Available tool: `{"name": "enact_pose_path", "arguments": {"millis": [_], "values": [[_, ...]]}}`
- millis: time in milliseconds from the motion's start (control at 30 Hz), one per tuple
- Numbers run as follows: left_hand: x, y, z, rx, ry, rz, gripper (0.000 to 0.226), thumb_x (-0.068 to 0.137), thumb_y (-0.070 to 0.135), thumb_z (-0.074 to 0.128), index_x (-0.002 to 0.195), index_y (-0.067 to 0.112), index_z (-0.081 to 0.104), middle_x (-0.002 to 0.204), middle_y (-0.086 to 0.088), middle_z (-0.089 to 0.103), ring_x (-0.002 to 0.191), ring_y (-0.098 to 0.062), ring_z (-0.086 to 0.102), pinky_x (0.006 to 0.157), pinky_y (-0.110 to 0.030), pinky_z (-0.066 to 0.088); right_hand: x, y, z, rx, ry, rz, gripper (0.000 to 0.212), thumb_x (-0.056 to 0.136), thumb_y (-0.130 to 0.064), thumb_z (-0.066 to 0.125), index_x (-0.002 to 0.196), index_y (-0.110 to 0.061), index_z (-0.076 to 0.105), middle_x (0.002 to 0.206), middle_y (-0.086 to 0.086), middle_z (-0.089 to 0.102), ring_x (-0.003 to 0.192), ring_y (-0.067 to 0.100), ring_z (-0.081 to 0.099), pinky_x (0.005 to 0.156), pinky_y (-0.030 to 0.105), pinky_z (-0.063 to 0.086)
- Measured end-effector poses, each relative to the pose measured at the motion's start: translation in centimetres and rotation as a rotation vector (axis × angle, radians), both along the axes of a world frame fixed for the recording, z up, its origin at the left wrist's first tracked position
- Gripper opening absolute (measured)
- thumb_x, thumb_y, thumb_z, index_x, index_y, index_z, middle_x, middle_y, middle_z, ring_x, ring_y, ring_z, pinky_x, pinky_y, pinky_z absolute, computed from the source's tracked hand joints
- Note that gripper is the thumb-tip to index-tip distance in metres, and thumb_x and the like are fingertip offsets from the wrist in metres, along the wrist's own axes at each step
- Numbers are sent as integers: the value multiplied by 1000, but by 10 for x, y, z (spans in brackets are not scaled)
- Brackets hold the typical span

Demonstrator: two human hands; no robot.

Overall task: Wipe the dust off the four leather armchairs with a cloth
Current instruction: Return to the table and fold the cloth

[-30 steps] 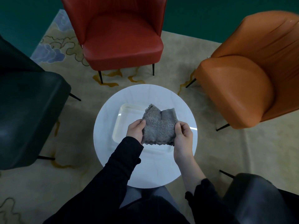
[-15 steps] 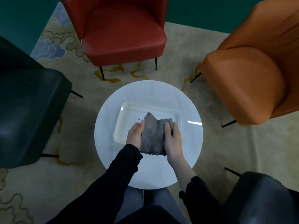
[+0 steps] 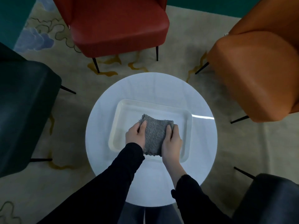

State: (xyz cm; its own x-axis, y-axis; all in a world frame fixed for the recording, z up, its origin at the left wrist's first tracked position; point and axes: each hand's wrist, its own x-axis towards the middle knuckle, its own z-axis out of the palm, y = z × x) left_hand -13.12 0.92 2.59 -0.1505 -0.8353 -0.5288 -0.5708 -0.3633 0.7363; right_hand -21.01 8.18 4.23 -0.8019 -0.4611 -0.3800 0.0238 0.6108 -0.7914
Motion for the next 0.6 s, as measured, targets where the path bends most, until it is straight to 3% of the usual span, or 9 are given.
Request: {"name": "enact_pose_path", "arguments": {"millis": [67, 133, 200, 367, 500, 600], "values": [[0, -5, -22, -30, -44, -17, 44, 100, 33, 48, 64, 10, 37, 58, -1, 40, 57, -18, 36, 54, -25, 32, -4, -8, -25, 47, -22, 41, 31, 102, -31, 35, 75, -15, 32, 56, 1, 36, 51, 15, 34, 52, 33, 29], [0, -10, -45, -55, -82, -34, 44, 101, 36, 46, 71, 3, 44, 61, -6, 46, 61, -23, 42, 60, -35, 37, -8, -16, -48, 106, -11, 109, 29, 102, -33, 32, 79, -16, 32, 58, 2, 39, 54, 21, 37, 54, 33, 31], [0, -14, -67, -89, -124, -70, 44, 101, 38, 44, 76, 1, 47, 63, -7, 49, 63, -26, 45, 59, -35, 32, -12, -22, -70, 178, 23, 176, 28, 103, -35, 30, 84, -15, 32, 62, 4, 44, 60, 26, 42, 55, 34, 33], [6, -20, -102, -211, -265, -270, 40, 101, 41, 44, 75, 11, 40, 59, -2, 43, 61, -28, 45, 58, -35, 26, -16, -24, -108, 426, 211, 348, 28, 103, -37, 26, 95, -13, 36, 91, 11, 59, 82, 36, 55, 62, 37, 36], [17, -23, -108, -274, -374, -391, 31, 99, 45, 44, 94, 14, 45, 71, -1, 53, 66, -23, 46, 58, -32, 25, -24, -10, -118, 518, 329, 379, 31, 100, -40, 38, 117, -14, 43, 109, 8, 61, 93, 36, 59, 65, 37, 37], [31, -20, -112, -504, -470, -503, 38, 98, 42, 48, 117, 10, 50, 94, -9, 57, 78, -31, 57, 58, -36, 40, -27, 3, -124, 370, 533, 421, 35, 94, -27, 55, 125, -12, 48, 114, 9, 55, 103, 33, 55, 64, 38, 47]]}}
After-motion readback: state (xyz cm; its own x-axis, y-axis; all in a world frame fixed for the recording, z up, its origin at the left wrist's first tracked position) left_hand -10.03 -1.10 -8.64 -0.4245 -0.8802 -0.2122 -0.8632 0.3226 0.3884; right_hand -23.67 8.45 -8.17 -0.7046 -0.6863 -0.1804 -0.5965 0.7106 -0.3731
